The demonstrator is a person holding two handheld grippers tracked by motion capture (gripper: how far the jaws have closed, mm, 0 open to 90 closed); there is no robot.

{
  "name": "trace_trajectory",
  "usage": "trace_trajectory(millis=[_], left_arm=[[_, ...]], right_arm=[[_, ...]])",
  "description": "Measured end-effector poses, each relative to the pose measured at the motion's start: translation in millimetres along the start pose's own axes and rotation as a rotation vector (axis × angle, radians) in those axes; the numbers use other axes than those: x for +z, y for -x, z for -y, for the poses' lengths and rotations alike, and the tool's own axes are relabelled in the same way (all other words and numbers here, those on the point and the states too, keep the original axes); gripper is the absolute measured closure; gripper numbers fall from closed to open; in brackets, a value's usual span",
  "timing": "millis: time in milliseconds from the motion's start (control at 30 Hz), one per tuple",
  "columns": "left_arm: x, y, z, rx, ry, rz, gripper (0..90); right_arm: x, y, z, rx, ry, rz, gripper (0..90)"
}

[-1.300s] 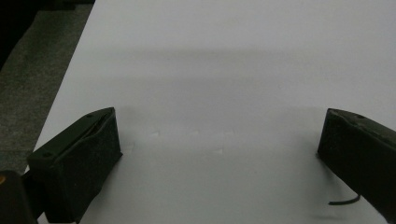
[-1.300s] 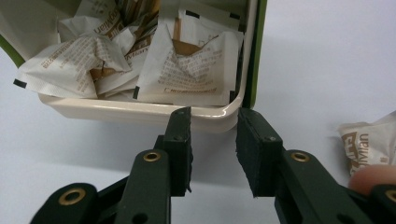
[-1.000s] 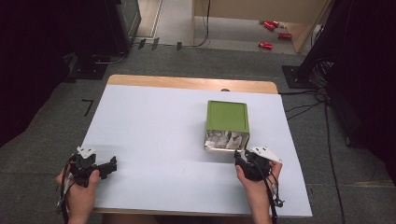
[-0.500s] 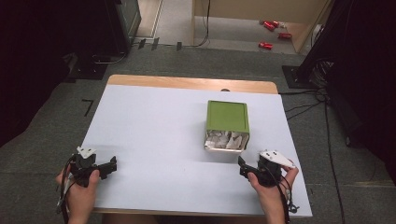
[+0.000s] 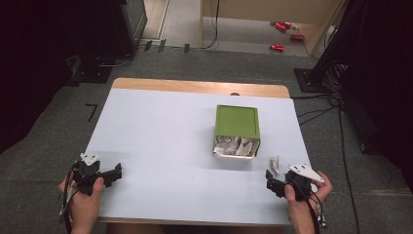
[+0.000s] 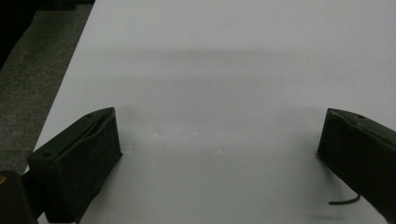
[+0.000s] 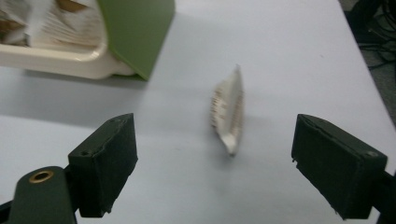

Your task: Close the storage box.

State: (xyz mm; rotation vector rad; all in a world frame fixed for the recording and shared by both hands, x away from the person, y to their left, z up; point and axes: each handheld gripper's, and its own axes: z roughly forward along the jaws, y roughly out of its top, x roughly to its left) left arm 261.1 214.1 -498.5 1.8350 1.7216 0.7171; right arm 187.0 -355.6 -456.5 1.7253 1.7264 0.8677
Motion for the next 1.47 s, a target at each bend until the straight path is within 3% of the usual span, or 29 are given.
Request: trace_trajectory(millis=[333,633,833,933,1067,1467], left_arm=[[0.0,0.1,0.0,0.0,0.0,0.0,0.0],[0.0,0.0,0.1,0.0,0.001,0.0,0.0],[-0.1,0.1,0.2,0.0,0.002,0.0,0.0],[-0.2,0.1,0.3,0.0,0.002,0.0,0.0],[-0.2,0.1,0.3,0.0,0.001,0.0,0.0],[0.1,0.1,0.0,-0.001,0.0,-0.001,0.0]], right_arm=[[-2.1,36.3,20.8,-0.002,-0.004,0.027,14.5],[1.6,66.6,34.2,0.033,-0.027,0.063,14.8],[11.4,69.2,41.1,-0.016,-0.061,0.073,13.6],[14.0,73.3,43.6,-0.003,-0.04,0.045,12.3],[13.3,71.2,49.0,-0.011,-0.005,0.059,12.5],[13.1,70.6,51.2,-0.018,0.011,0.065,12.4]])
